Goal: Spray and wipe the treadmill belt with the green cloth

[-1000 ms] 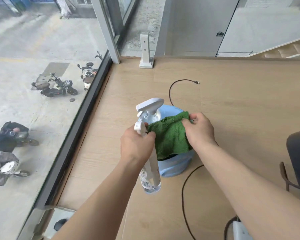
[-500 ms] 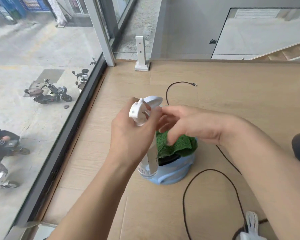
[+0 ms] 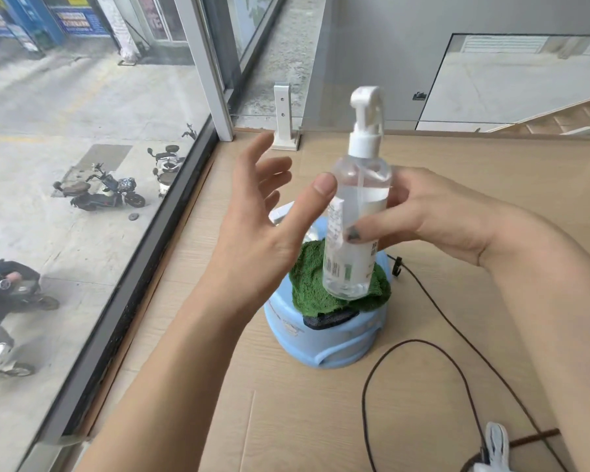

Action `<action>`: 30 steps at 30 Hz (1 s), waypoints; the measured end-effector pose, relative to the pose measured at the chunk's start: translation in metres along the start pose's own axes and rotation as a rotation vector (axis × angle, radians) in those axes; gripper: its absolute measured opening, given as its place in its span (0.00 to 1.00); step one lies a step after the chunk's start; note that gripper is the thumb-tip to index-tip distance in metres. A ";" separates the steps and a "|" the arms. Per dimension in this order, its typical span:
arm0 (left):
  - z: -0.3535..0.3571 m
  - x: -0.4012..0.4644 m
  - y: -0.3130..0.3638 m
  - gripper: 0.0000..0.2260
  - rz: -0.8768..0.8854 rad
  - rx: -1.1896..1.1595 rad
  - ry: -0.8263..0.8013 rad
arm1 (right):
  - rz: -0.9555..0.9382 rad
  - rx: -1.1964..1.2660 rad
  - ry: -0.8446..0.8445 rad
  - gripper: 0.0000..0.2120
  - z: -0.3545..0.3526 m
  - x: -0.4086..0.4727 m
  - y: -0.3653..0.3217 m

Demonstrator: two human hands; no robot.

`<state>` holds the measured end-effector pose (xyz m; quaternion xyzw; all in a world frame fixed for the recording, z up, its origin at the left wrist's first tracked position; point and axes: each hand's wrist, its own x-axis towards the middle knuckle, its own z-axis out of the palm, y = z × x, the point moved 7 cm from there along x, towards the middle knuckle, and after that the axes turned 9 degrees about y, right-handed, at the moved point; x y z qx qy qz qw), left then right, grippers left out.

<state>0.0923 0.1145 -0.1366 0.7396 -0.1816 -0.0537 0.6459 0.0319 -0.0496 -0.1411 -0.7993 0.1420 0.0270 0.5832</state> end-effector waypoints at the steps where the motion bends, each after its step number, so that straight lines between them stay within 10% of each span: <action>1: -0.005 0.002 -0.007 0.37 -0.023 0.038 0.015 | -0.003 0.039 0.091 0.27 -0.009 0.003 0.000; 8: -0.001 -0.001 -0.056 0.44 -0.111 0.473 -0.113 | -0.026 0.083 0.814 0.27 -0.033 0.046 0.042; 22: 0.000 -0.003 -0.078 0.43 -0.133 0.542 -0.223 | 0.100 -0.062 0.621 0.26 0.018 0.070 0.101; 30: -0.006 -0.003 -0.062 0.44 -0.107 0.522 -0.192 | 0.249 -0.145 0.509 0.46 0.014 0.062 0.108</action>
